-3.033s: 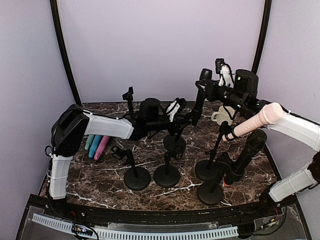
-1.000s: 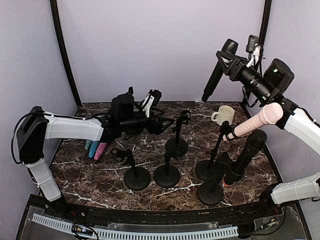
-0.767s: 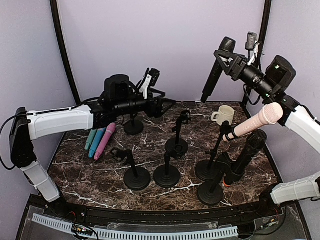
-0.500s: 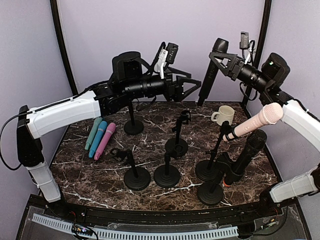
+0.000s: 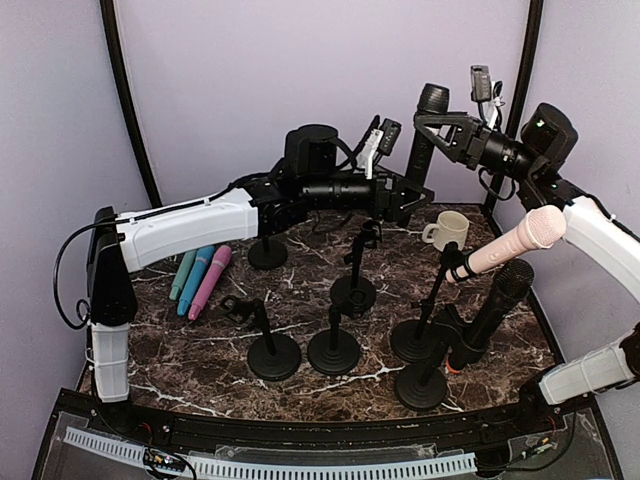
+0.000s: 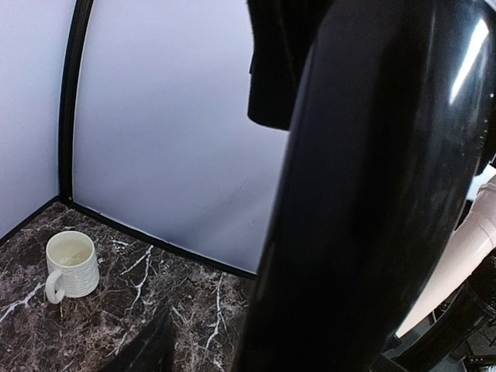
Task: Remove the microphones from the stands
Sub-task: Pass from the right arm to the left
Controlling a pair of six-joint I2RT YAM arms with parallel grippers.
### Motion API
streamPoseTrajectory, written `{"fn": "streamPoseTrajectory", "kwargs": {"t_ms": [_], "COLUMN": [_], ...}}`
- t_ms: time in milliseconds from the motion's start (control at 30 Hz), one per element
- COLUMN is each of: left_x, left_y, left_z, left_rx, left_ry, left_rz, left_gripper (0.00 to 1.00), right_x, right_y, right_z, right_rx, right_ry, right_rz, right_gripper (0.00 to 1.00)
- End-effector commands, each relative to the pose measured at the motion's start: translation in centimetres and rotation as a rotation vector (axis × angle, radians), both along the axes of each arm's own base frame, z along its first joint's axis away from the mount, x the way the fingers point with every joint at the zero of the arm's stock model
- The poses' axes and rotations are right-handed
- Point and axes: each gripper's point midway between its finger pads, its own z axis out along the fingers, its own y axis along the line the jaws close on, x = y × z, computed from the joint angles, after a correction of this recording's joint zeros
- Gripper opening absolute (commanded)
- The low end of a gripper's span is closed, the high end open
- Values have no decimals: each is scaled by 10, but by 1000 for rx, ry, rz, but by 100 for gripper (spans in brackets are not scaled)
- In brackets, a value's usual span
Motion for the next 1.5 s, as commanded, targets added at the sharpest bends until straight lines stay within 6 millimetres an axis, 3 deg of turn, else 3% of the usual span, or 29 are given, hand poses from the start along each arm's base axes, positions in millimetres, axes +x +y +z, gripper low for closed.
{"fn": "streamPoseTrajectory", "kwargs": {"t_ms": [0,267,500,567,633,733,767,800,833,867,933,1067,1233,1367,1400,1433,1467], "left_x": [-17,-21,-23,-23,-24,-20,-23,-20,-23,-19,-19,-6,25,28,23,24,21], "left_y": [8,14,16,18,21,28,34,37,45,48,67,111,197,265,276,292,301], "left_z": [53,74,76,77,77,68,74,64,72,63,68,54,12,-27,-34,-55,-59], "left_rx": [-101,-152,-158,-159,-156,-135,-144,-123,-129,-95,-64,29,186,330,350,404,414], "left_ry": [-42,-75,-70,-70,-71,-63,-73,-70,-83,-83,-96,-66,42,93,105,138,147], "left_rz": [-40,-28,-31,-28,-20,25,35,60,73,103,155,268,481,658,674,721,739], "left_gripper": [65,63,25,19,16,14,13,12,11,11,11,9,8,9,9,9,10], "right_x": [-17,-16,-13,-12,-11,-9,-7,-6,-3,-1,2,11,30,39,39,40,41], "right_y": [-5,-5,-6,-7,-9,-13,-15,-17,-19,-21,-28,-43,-68,-89,-93,-97,-100], "right_z": [20,15,12,12,12,14,15,16,16,17,20,24,14,-5,-8,-15,-20], "right_rx": [6,-10,-25,-23,-19,-9,-6,-4,-3,-1,3,6,-18,-45,-49,-65,-76], "right_ry": [-81,-73,-68,-70,-69,-71,-71,-70,-68,-66,-66,-51,21,82,89,110,123], "right_rz": [10,0,-20,-34,-53,-92,-110,-128,-149,-173,-225,-348,-533,-656,-676,-696,-712], "right_gripper": [0,0,0,1,13,43,56,66,75,81,88,93,93,93,93,93,93]}}
